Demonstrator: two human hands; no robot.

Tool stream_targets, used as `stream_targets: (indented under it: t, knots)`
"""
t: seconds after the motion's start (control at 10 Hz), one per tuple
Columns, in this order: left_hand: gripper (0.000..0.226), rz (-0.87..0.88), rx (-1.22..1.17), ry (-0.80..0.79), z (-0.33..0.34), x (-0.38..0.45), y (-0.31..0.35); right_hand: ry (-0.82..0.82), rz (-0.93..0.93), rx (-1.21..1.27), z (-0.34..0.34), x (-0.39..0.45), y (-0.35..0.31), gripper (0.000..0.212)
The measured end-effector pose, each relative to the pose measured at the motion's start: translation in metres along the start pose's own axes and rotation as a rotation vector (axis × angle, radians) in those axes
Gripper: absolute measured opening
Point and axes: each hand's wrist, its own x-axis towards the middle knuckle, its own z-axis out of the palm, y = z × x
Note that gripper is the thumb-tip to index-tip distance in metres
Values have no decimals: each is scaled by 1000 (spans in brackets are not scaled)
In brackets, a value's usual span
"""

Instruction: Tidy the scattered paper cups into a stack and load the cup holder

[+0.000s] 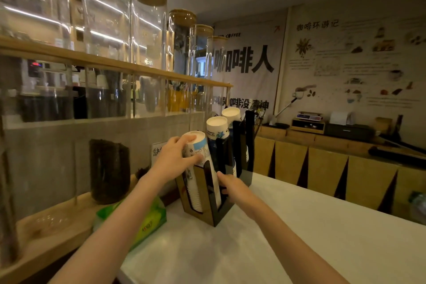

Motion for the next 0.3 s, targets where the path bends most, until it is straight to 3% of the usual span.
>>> stream_targets:
  t: [0.2, 0.3]
  knots:
    - [55, 5, 491, -96, -26, 14, 36, 204, -592, -170, -67, -106, -62, 34]
    - [50, 99, 526, -103, -39, 22, 67, 367, -928, -196, -94, -193, -97, 50]
